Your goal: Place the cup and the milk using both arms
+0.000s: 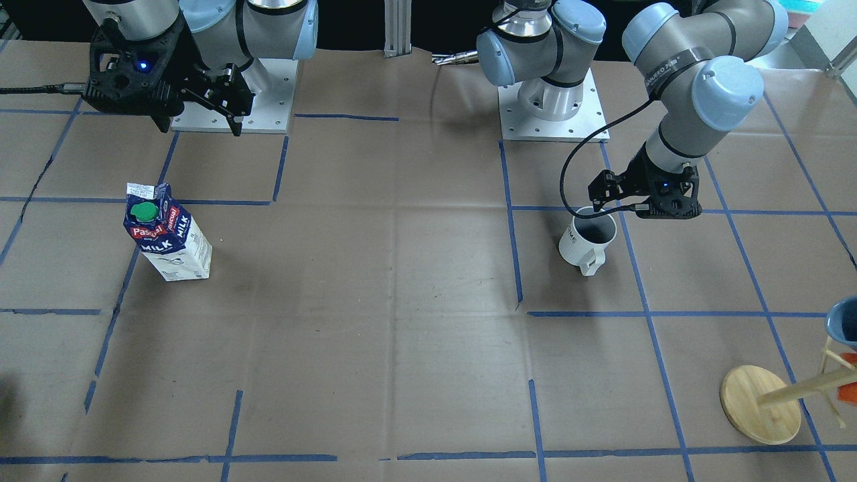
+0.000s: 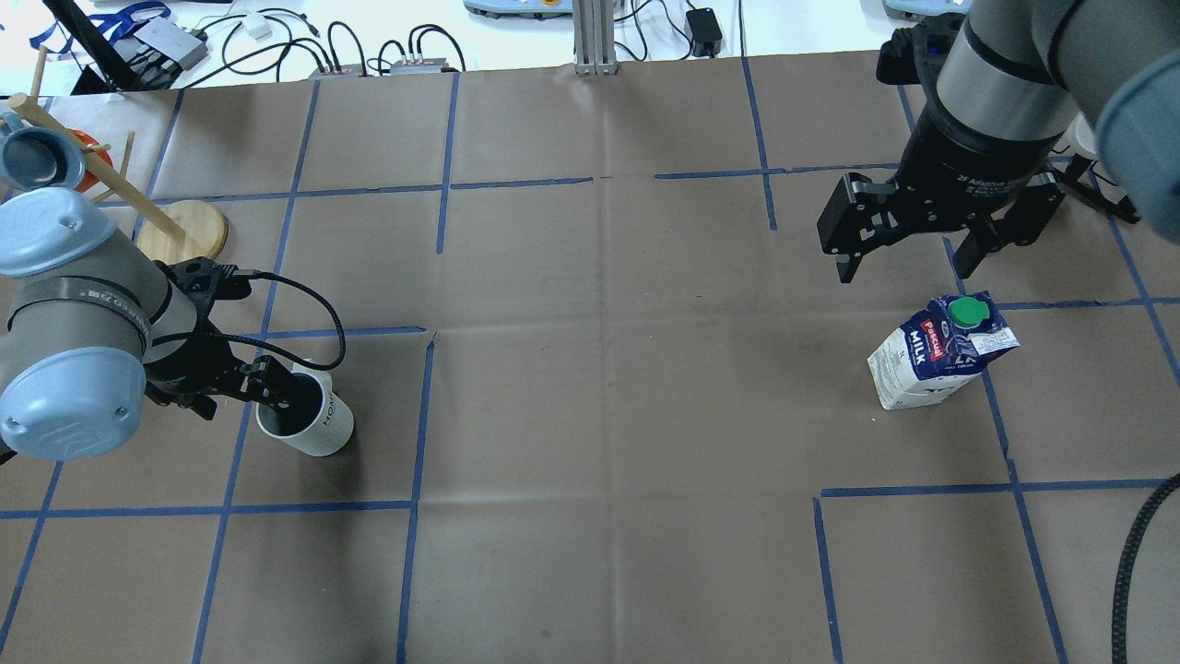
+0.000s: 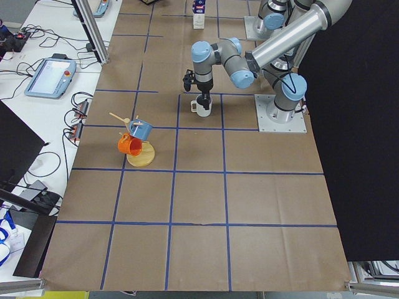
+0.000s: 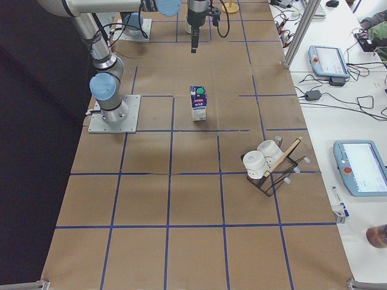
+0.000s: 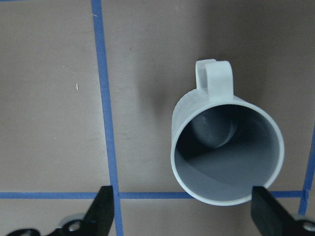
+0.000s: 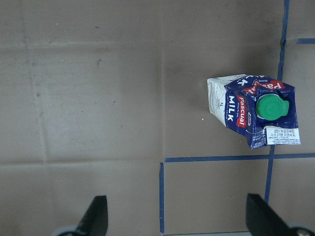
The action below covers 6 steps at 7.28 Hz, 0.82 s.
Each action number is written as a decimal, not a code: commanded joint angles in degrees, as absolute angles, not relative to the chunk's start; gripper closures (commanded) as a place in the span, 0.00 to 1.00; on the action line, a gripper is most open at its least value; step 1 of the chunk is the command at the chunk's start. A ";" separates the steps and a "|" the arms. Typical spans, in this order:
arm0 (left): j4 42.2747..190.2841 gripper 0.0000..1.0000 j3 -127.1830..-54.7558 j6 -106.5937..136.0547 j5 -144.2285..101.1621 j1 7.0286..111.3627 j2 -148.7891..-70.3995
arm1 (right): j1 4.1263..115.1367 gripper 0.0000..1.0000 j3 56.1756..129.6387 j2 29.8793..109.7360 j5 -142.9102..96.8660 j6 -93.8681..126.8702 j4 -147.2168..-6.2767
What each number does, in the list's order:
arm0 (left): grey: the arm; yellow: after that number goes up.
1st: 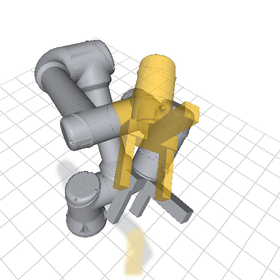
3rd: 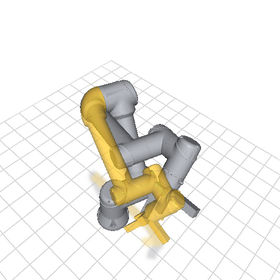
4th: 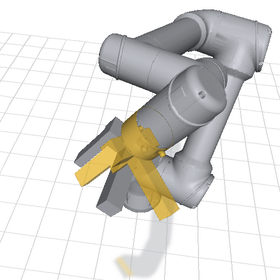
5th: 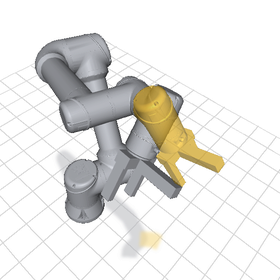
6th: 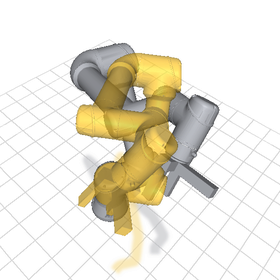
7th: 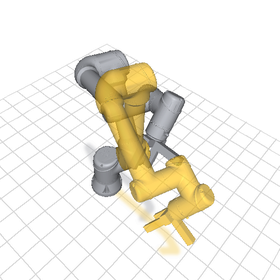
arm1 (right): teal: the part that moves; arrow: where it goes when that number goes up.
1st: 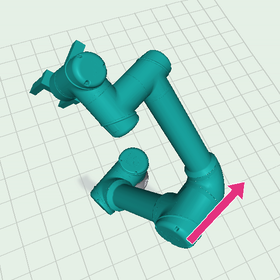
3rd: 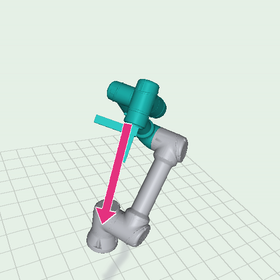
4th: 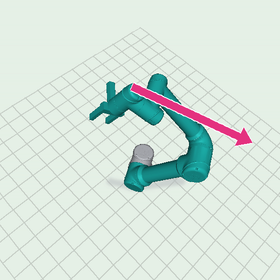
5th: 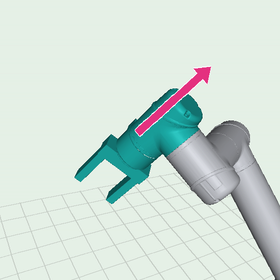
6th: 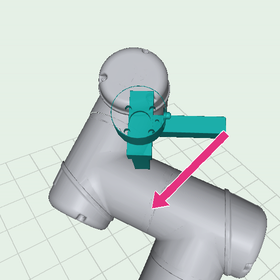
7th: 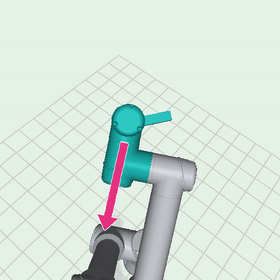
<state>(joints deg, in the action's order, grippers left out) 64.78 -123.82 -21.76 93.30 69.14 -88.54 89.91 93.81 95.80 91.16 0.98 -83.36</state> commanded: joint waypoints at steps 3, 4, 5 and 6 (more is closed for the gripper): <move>60.29 0.05 -124.80 -21.71 93.17 69.17 -92.20 | 89.83 0.00 96.15 96.86 91.32 0.88 -84.11; 60.21 0.12 -125.50 -21.71 93.16 69.17 -92.46 | 89.82 0.00 96.15 96.86 91.23 0.88 -84.11; 60.21 0.35 -125.68 -21.71 93.25 69.17 -92.72 | 89.82 0.00 96.15 96.86 91.23 0.88 -84.11; 60.12 0.60 -125.68 -21.80 93.25 69.17 -92.81 | 89.82 0.00 96.15 96.86 91.23 0.88 -84.02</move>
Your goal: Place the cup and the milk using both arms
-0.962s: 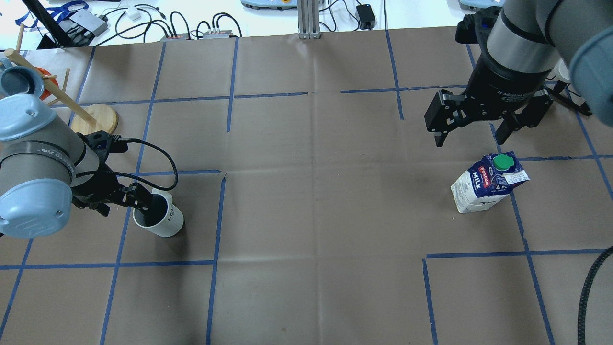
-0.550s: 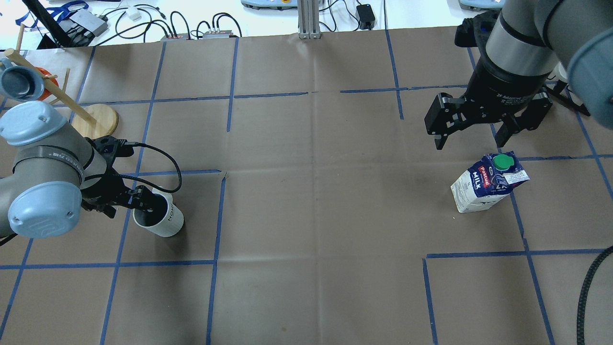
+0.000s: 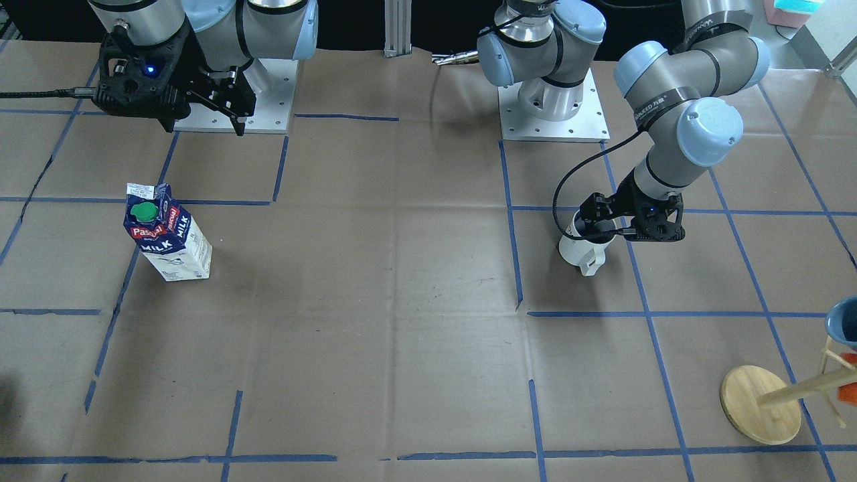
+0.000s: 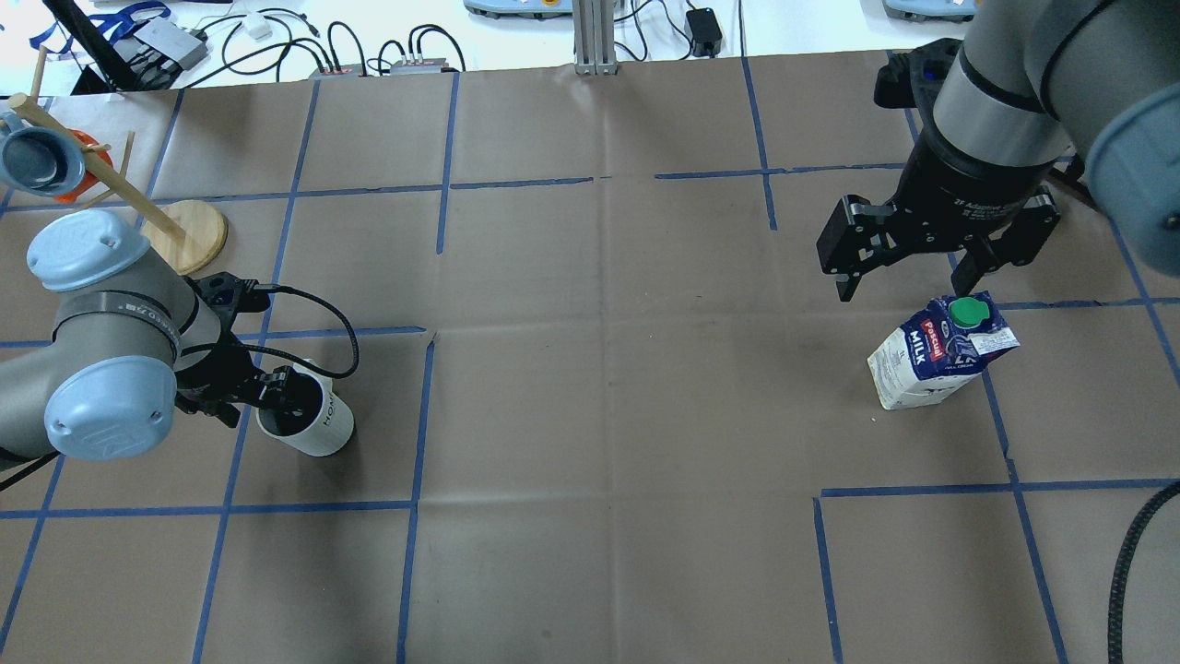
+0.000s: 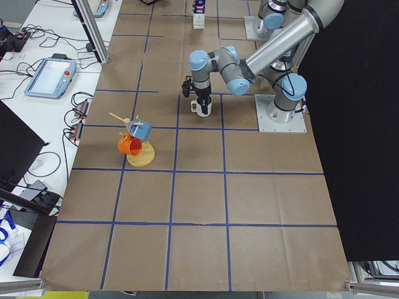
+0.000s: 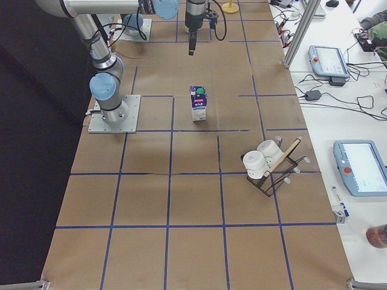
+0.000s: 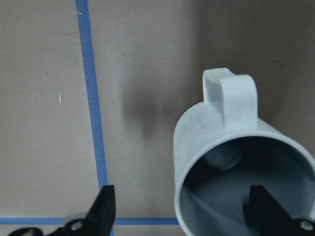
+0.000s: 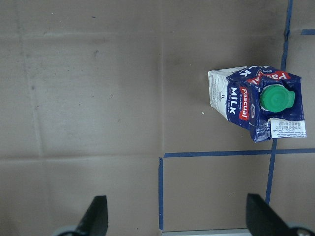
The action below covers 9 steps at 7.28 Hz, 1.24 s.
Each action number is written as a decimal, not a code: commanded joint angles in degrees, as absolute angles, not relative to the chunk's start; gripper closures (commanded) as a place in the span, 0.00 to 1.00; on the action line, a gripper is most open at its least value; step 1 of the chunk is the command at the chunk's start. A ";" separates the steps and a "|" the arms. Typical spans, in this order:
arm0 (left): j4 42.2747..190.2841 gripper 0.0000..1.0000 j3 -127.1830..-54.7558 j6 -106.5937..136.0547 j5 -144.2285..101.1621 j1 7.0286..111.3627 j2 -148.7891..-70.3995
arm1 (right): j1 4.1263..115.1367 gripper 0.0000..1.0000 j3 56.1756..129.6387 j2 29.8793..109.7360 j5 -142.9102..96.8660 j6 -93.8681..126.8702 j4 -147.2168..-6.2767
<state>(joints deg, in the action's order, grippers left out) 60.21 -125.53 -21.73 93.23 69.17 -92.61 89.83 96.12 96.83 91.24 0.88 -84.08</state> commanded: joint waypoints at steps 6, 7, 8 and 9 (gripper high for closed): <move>58.45 1.00 -121.23 -15.60 92.47 71.17 -93.51 | 89.82 0.00 96.15 96.86 91.23 0.88 -84.02; 58.97 1.00 -118.94 -11.99 91.59 75.11 -93.69 | 89.82 0.00 96.15 96.86 91.23 0.88 -84.02; 59.15 0.99 -115.96 -3.77 91.23 80.45 -95.34 | 89.82 0.00 96.15 96.86 91.14 0.88 -84.02; 59.06 1.00 -112.10 0.48 91.14 85.21 -99.62 | 89.82 0.00 96.15 96.86 91.06 0.88 -84.02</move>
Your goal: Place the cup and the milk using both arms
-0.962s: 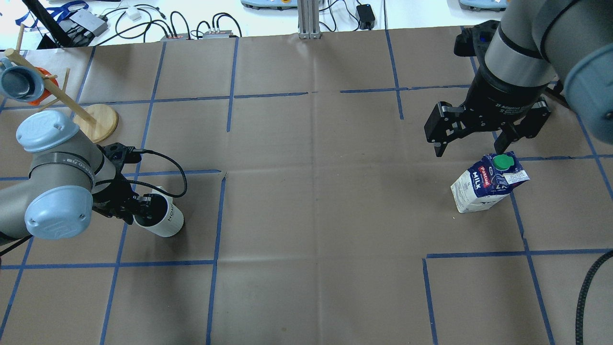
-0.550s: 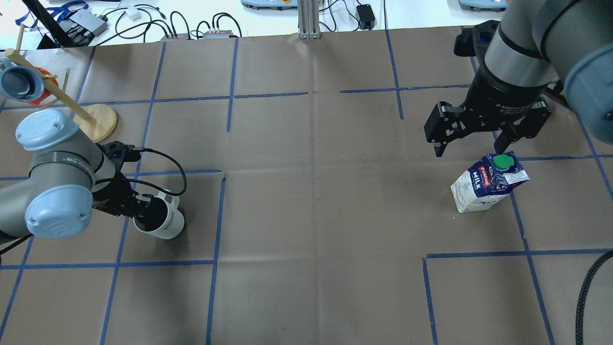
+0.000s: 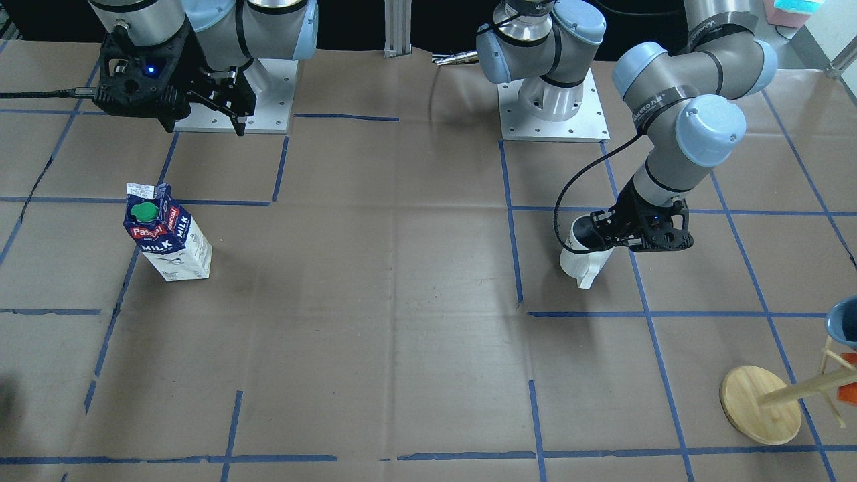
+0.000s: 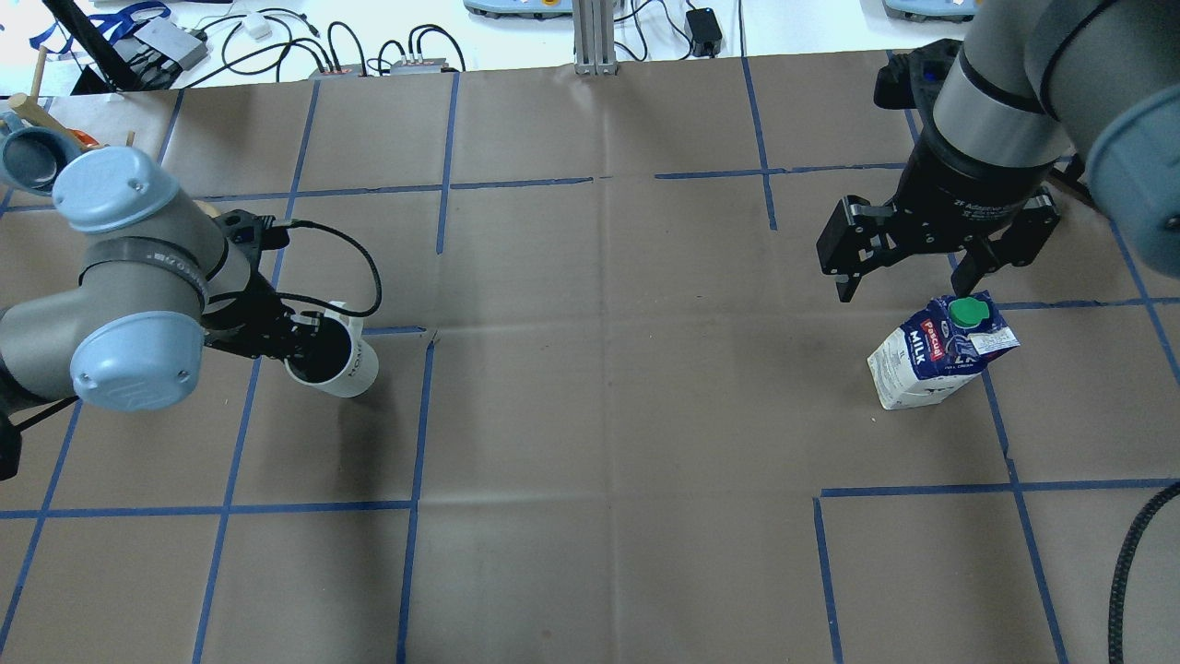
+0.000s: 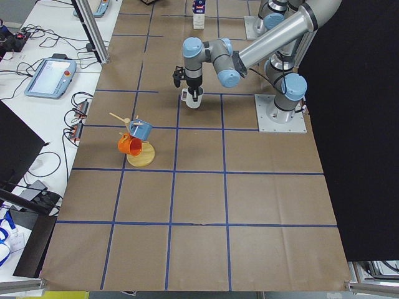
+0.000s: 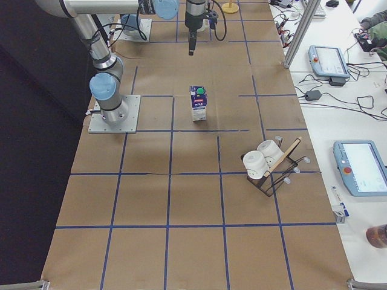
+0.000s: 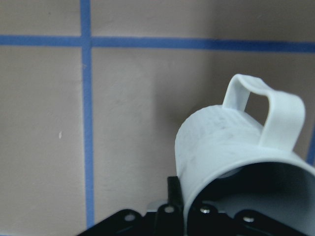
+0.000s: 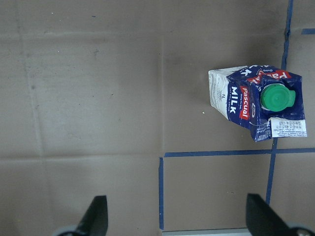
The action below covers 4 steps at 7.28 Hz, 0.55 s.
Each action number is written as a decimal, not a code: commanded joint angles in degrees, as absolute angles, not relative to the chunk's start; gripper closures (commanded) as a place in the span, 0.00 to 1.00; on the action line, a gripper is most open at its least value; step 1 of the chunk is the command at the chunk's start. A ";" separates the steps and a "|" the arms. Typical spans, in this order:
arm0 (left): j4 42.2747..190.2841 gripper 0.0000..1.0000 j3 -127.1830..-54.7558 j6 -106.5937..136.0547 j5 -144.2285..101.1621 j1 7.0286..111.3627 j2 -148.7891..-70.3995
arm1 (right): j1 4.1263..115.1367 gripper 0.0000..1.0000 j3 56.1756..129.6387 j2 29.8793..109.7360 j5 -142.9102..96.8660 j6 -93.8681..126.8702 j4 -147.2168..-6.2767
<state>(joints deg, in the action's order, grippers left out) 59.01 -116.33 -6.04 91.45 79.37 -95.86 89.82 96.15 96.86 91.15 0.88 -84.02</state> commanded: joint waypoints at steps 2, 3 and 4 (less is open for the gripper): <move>59.67 1.00 -99.21 12.07 87.05 94.35 -109.73 | 89.82 0.00 96.15 96.86 90.97 0.88 -84.02; 62.38 1.00 -92.96 15.52 86.75 97.18 -113.60 | 89.82 0.00 96.15 96.86 90.97 0.88 -84.02; 67.36 1.00 -86.20 17.21 86.66 99.38 -117.38 | 89.82 0.00 96.15 96.86 90.97 0.88 -84.02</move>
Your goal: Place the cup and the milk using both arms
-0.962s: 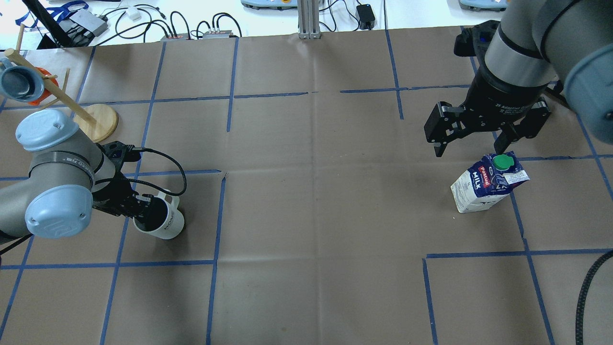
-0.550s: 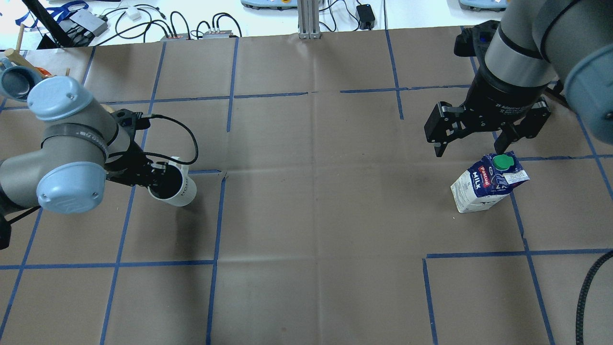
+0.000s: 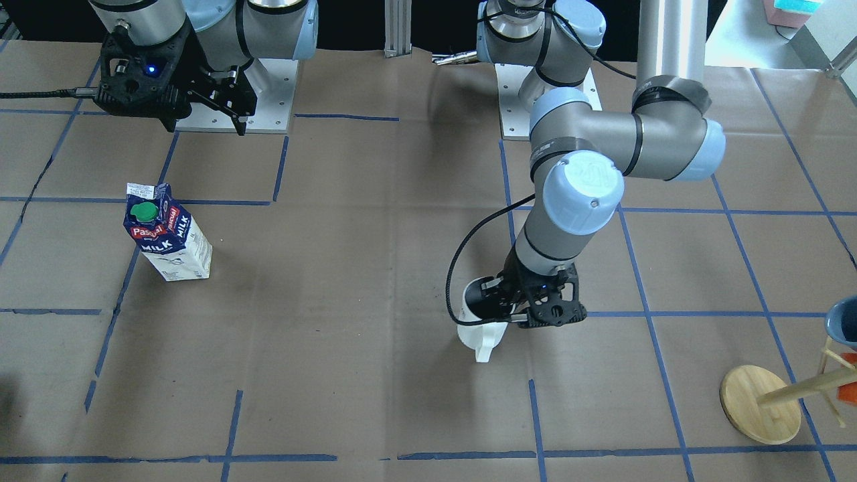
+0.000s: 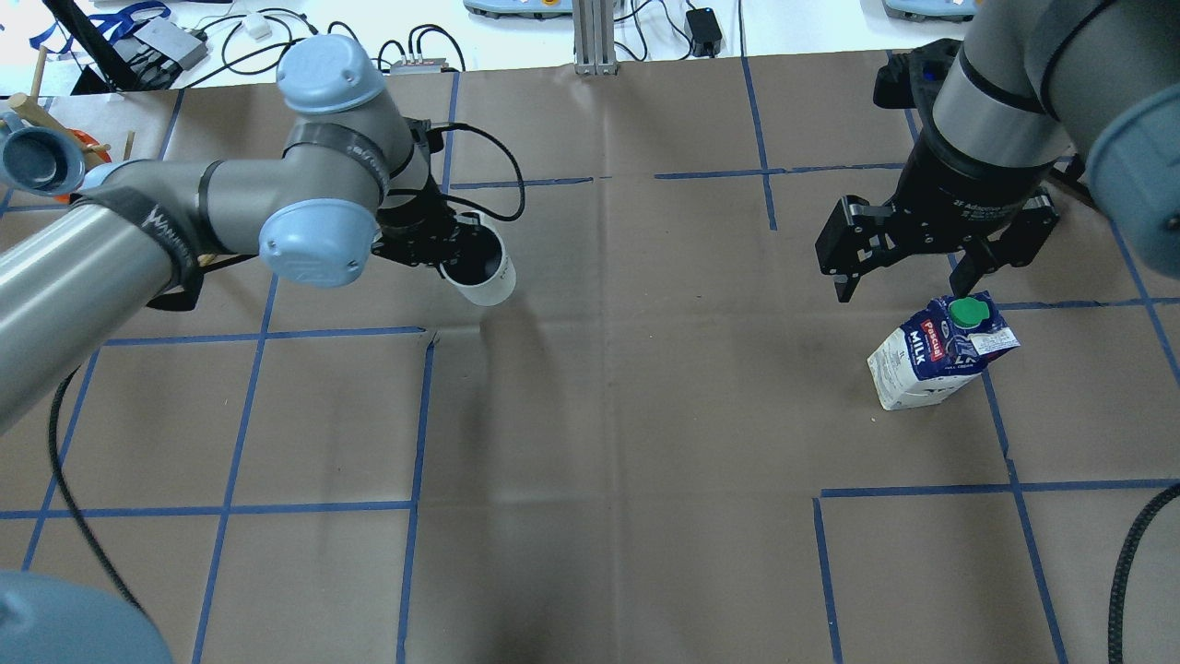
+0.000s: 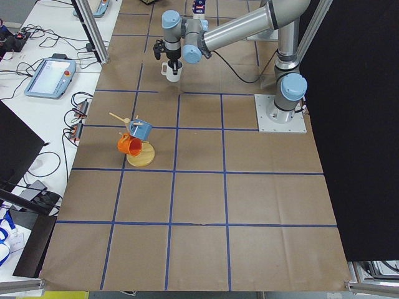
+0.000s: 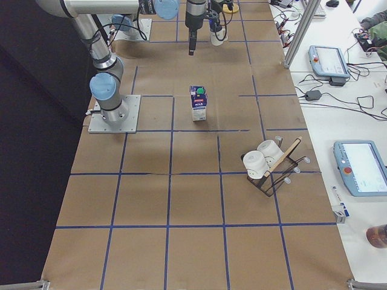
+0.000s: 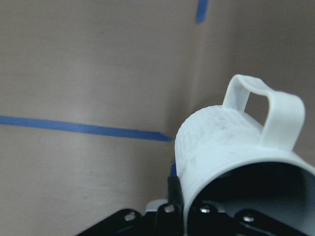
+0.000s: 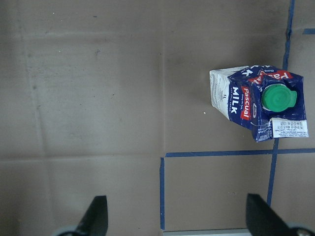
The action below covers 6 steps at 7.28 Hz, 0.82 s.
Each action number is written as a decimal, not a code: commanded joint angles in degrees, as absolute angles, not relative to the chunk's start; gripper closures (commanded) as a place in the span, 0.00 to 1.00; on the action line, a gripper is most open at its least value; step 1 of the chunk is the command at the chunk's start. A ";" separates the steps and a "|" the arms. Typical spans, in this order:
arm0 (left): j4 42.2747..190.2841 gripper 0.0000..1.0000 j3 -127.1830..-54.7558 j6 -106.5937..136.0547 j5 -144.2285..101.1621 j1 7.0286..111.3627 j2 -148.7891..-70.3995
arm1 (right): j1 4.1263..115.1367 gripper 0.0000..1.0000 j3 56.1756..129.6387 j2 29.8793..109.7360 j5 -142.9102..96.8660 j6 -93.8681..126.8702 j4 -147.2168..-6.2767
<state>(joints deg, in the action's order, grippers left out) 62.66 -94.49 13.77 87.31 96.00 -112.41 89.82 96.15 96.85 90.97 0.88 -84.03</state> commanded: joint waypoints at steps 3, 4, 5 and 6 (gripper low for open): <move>69.88 1.00 -79.81 18.02 87.10 101.51 -122.25 | 89.82 0.00 96.15 96.86 90.97 0.97 -84.02; 69.53 1.00 -79.20 17.93 87.19 101.51 -123.56 | 89.82 0.00 96.15 96.86 90.97 0.97 -84.02; 68.39 0.99 -78.84 18.02 87.19 101.51 -124.62 | 89.82 0.00 96.15 96.86 90.97 0.97 -84.02; 68.12 0.99 -78.58 18.02 87.10 101.60 -125.15 | 89.82 0.00 96.15 96.86 90.97 0.88 -84.02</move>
